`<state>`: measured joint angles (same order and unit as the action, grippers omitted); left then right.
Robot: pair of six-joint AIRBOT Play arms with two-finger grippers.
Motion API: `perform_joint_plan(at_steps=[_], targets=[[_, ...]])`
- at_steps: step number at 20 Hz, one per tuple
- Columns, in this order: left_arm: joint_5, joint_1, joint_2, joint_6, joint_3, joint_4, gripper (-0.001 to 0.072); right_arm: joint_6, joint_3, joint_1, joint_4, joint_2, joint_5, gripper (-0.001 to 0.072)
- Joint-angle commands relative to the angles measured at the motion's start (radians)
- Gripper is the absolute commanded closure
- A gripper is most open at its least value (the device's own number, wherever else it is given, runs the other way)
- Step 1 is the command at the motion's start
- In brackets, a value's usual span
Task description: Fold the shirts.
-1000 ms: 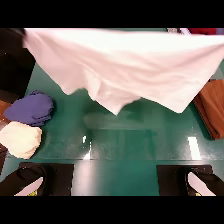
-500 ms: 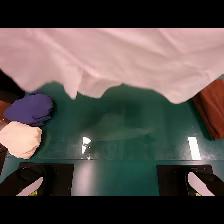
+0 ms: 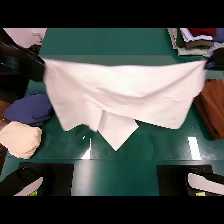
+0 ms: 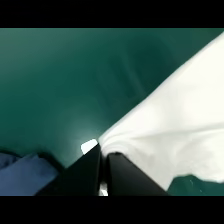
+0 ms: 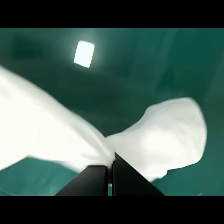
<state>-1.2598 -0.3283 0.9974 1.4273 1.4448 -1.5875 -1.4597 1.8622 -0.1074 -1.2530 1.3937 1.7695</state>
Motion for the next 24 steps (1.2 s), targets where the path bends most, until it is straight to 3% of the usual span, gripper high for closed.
perform_joint_plan(at_steps=[1,3,6,10,11,12,13,14,18,20,24], targets=[[0.209,0.071,0.122,0.051,-0.196,-0.027,0.0684,-0.006,-0.093,-0.064,0.002,0.196,-0.092,0.0698],[0.284,0.140,0.213,0.093,-0.201,-0.021,0.0684,-0.006,-0.131,-0.086,0.003,0.276,-0.221,0.0698],[0.383,0.192,0.311,0.087,-0.201,-0.014,0.0684,-0.006,-0.129,-0.105,0.004,0.360,-0.387,0.0698],[0.540,0.192,0.370,0.085,-0.200,-0.022,0.0681,-0.006,-0.044,-0.110,0.013,0.432,-0.484,0.0696],[0.566,0.192,0.375,0.085,-0.200,-0.021,0.0633,-0.006,-0.014,-0.109,0.029,0.446,-0.490,0.0692],[0.583,0.192,0.376,0.086,-0.200,-0.022,0.0370,-0.006,0.014,-0.103,0.032,0.458,-0.492,0.0653],[0.588,0.192,0.376,0.092,-0.199,-0.022,0.0249,-0.006,0.037,-0.102,0.031,0.463,-0.495,0.0475],[0.579,0.192,0.376,0.092,-0.192,-0.025,0.0248,-0.006,0.058,-0.095,0.031,0.464,-0.495,0.0328],[0.426,0.269,0.375,0.091,-0.111,0.035,0.0249,0.013,0.145,-0.057,0.033,0.459,-0.327,0.0323],[0.338,0.348,0.379,0.037,-0.107,0.196,0.0248,0.056,0.115,-0.037,0.072,0.434,-0.245,0.0324],[0.222,0.490,0.458,-0.100,-0.107,0.536,0.0248,0.074,-0.059,0.005,0.174,0.349,-0.222,0.0324]])
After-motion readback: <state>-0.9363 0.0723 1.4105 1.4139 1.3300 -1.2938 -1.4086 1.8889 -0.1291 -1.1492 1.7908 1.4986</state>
